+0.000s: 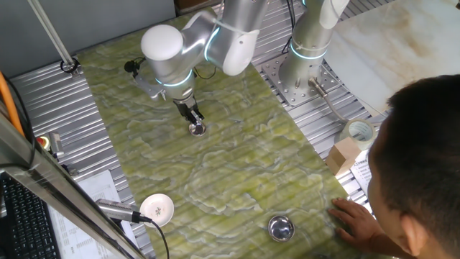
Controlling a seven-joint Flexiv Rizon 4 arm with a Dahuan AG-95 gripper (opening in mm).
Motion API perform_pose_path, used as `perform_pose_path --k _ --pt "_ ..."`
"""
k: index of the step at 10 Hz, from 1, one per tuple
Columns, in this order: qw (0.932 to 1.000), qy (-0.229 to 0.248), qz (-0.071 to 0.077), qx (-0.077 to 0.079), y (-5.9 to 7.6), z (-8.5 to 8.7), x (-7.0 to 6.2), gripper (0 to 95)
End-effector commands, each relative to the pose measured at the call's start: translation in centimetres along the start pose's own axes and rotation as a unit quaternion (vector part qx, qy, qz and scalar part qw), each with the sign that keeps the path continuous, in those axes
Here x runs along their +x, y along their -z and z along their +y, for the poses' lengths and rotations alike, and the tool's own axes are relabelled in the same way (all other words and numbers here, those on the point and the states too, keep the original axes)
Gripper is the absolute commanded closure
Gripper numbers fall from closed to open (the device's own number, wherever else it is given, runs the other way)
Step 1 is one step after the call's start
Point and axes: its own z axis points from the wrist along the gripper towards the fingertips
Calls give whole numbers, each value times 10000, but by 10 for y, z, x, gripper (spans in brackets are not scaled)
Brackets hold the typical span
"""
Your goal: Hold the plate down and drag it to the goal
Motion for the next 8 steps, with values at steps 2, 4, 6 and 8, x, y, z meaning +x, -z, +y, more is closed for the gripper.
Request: perform_pose_path --k 2,4,6,8 --pt "10000 -65 4 -29 0 1 0 950" --pt "9993 -376 -1 -19 0 1 0 950" --pt "9988 -494 -42 -1 0 1 0 950" --pt "9985 -543 -58 15 0 1 0 950"
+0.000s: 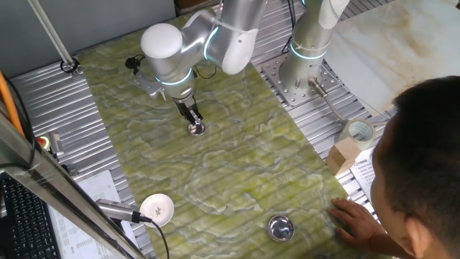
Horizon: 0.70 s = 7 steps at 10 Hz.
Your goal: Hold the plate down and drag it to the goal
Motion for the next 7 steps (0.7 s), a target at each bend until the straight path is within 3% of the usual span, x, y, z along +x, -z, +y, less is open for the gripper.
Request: perform_pose_path --k 1,7 --pt "10000 -35 4 25 1 -1 0 950" --pt "9999 167 27 23 4 -33 -3 950"
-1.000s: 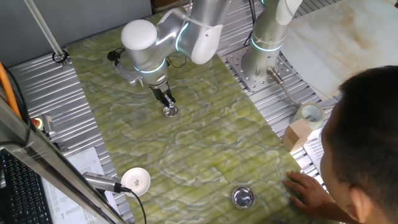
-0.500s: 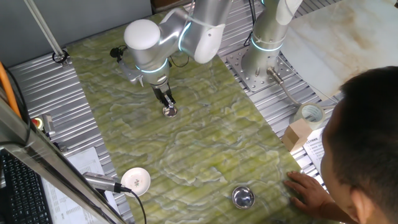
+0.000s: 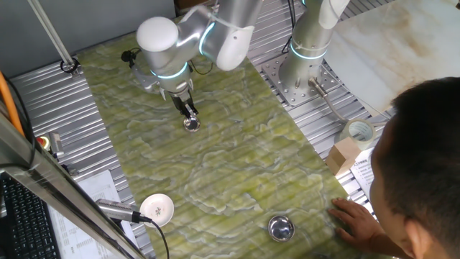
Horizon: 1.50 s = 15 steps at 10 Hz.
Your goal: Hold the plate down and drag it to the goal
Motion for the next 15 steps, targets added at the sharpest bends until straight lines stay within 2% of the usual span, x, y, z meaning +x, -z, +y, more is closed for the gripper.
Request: perform_pose_path --k 1,5,7,10,11,15 --pt "10000 53 6 10 -1 -6 0 950" --pt "9998 201 15 13 -6 -25 0 950" --pt "9997 241 15 1 -5 -27 0 950" --pt "9998 173 -4 -35 -7 -17 -1 950" --pt "10000 90 -9 -23 -8 -9 -2 950" --pt "10000 44 9 28 -8 -9 -2 950"
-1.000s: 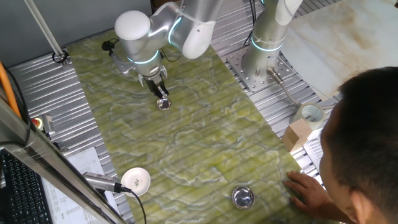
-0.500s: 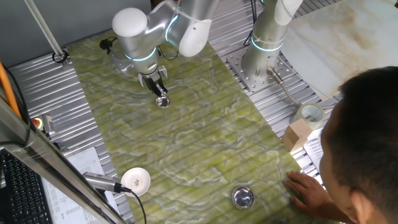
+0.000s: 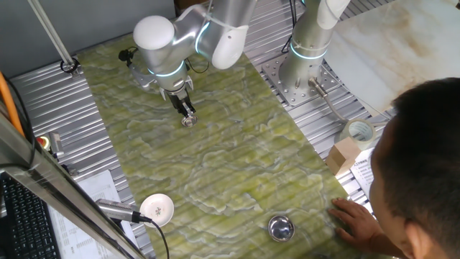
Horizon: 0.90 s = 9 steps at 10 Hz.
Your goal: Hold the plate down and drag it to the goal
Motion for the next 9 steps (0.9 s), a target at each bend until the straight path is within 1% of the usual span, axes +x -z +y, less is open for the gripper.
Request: perform_pose_path --k 1,8,9 --pt "10000 7 3 12 0 0 0 950" --pt "10000 65 -8 4 0 0 0 950" --pt "9999 124 -10 -13 0 0 0 760"
